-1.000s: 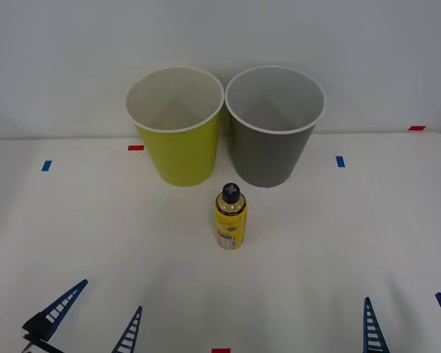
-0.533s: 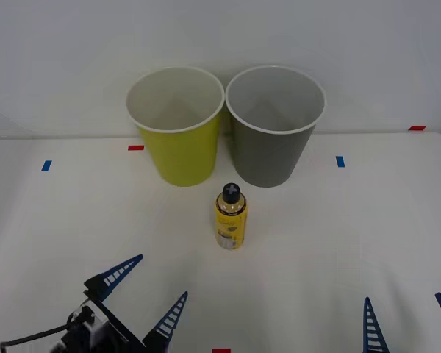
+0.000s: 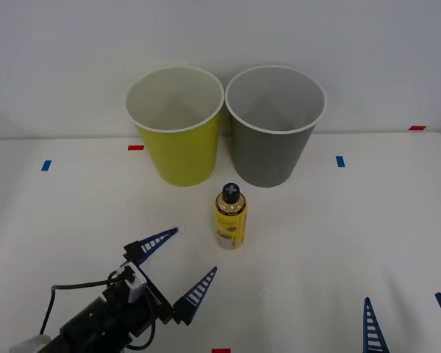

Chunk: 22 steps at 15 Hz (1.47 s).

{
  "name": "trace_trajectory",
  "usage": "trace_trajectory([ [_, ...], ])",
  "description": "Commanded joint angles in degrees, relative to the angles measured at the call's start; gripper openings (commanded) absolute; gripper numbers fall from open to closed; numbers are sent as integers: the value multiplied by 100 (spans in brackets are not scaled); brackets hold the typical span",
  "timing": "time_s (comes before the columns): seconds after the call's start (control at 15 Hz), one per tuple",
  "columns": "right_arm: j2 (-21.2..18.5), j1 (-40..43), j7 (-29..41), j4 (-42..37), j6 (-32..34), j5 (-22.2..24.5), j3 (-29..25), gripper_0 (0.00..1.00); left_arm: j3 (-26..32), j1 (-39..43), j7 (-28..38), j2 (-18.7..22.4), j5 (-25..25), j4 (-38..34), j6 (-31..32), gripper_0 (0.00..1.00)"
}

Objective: Put cans in the gray bin and PET bottles in the light green bin.

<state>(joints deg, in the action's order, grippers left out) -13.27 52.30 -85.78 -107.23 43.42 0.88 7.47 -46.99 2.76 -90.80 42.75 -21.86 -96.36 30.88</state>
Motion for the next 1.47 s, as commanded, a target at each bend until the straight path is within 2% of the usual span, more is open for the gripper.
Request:
trace_trajectory([
  [0.07, 0, 0, 0, 0, 0, 0, 0, 100, -47, -241, -8, -144, -46, 21, -240, 100],
  [0.33, 0, 0, 0, 0, 0, 0, 0, 100, -47, -408, -17, -399, -108, 21, -574, 100],
  [0.67, 0, 0, 0, 0, 0, 0, 0, 100, -38, -812, -8, -514, -319, 47, -1049, 100],
  [1.07, 0, 0, 0, 0, 0, 0, 0, 100, -47, -1181, -26, -1023, -363, 575, -1057, 100],
  [1.47, 0, 0, 0, 0, 0, 0, 0, 100, -38, -1357, -26, -1349, -442, 619, -1242, 100],
])
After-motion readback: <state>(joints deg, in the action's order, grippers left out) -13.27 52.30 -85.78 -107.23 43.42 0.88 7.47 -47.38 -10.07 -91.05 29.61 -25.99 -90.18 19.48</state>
